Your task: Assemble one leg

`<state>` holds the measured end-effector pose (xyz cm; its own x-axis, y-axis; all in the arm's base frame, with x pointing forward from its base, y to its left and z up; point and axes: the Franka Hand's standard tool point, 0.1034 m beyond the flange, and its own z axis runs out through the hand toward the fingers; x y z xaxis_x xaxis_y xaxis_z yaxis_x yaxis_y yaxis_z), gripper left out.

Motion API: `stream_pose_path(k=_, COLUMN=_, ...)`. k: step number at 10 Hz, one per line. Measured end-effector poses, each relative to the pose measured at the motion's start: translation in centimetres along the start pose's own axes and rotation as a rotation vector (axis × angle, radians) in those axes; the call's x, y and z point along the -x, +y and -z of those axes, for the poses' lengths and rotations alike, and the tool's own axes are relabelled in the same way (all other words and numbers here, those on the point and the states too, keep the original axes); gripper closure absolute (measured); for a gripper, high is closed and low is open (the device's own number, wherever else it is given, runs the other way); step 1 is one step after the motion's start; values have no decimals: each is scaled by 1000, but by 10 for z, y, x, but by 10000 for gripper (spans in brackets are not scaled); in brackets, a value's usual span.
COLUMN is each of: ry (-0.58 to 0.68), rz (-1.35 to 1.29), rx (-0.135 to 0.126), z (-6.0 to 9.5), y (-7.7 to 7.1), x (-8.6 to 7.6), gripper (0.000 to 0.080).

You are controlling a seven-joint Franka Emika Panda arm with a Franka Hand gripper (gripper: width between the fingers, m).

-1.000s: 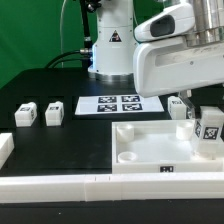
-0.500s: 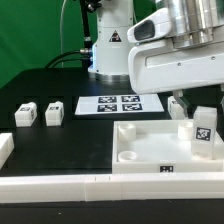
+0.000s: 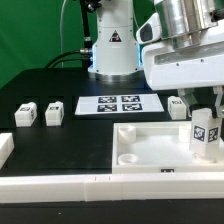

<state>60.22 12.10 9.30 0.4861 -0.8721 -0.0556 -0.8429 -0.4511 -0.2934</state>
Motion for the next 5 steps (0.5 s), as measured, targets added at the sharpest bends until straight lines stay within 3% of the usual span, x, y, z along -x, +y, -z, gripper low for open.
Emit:
stream_pose_path(k=2, ry=-19, rz=-242, rx=-8, z=-2, y=-1, x=7, gripper=490)
stream_pose_path(k=4, ry=-20, rz=-218, rx=-9, z=-2, y=-1, x=7, gripper=490)
stream_pose_path(k=5, ry=-20, rz=-195, rx=-9, z=-2, y=-1, x=7, gripper=380)
